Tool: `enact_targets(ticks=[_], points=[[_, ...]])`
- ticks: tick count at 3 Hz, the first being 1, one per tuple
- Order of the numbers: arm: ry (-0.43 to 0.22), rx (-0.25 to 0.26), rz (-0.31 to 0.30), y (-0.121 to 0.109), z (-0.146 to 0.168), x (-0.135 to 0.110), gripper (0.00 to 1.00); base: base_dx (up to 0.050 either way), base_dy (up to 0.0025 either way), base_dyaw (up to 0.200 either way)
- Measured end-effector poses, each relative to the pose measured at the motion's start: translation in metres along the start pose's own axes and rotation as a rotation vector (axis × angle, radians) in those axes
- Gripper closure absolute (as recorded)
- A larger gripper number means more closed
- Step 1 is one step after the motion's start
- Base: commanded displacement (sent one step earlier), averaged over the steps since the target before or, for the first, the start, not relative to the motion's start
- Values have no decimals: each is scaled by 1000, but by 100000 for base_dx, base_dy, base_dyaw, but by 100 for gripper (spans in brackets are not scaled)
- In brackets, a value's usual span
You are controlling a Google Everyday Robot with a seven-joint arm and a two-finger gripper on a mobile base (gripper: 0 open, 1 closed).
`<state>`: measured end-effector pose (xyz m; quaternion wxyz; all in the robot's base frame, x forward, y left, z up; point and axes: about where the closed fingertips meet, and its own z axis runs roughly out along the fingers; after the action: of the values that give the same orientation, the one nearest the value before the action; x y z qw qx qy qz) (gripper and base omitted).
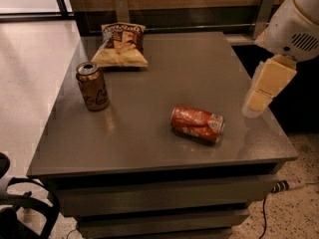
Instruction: Place coke can upright
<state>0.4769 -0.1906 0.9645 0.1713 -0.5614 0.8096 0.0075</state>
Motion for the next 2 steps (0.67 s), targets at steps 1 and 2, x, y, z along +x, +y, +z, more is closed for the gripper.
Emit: enact_targets(ticks=[1, 2], points=[[-26, -24, 70, -9, 20, -14, 0, 0, 0, 0], [-21, -40, 106, -13, 42, -31, 0, 0, 0, 0]])
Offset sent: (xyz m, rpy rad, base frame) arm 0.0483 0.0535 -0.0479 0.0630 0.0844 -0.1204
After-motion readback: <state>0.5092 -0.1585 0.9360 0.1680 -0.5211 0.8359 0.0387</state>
